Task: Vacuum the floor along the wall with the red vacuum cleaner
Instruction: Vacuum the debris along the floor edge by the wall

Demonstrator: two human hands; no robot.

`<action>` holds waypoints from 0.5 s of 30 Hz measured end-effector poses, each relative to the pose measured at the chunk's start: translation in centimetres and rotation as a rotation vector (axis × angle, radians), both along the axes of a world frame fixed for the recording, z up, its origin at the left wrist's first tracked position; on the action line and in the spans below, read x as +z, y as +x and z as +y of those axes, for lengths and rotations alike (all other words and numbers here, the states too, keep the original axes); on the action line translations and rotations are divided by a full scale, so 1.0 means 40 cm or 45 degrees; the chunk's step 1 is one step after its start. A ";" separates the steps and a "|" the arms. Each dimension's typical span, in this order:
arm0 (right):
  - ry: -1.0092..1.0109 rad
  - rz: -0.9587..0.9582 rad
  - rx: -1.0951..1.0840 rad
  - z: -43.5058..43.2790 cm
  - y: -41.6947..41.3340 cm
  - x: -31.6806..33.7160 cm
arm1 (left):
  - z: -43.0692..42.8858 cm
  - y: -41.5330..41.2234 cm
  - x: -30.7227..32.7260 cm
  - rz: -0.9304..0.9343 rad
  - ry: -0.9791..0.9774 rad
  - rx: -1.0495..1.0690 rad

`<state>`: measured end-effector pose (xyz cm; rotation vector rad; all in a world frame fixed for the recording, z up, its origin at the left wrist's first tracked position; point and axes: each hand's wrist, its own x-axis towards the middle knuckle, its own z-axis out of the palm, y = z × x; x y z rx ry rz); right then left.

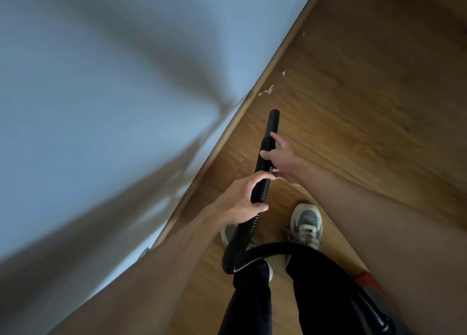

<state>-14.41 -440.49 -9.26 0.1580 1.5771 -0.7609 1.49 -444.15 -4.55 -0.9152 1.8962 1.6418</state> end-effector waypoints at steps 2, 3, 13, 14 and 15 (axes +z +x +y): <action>-0.038 0.026 0.004 -0.017 -0.004 0.004 | -0.011 -0.002 0.004 0.022 -0.014 0.058; -0.059 0.040 0.006 -0.024 -0.009 0.004 | -0.016 -0.008 0.004 0.028 -0.015 0.082; -0.074 -0.024 0.141 -0.074 -0.096 -0.024 | -0.044 -0.099 -0.052 0.016 -0.033 0.199; -0.065 -0.051 0.154 -0.071 -0.102 -0.033 | -0.039 -0.106 -0.063 0.005 -0.033 0.198; -0.052 -0.066 0.164 -0.066 -0.106 -0.044 | -0.032 -0.111 -0.074 -0.006 -0.031 0.196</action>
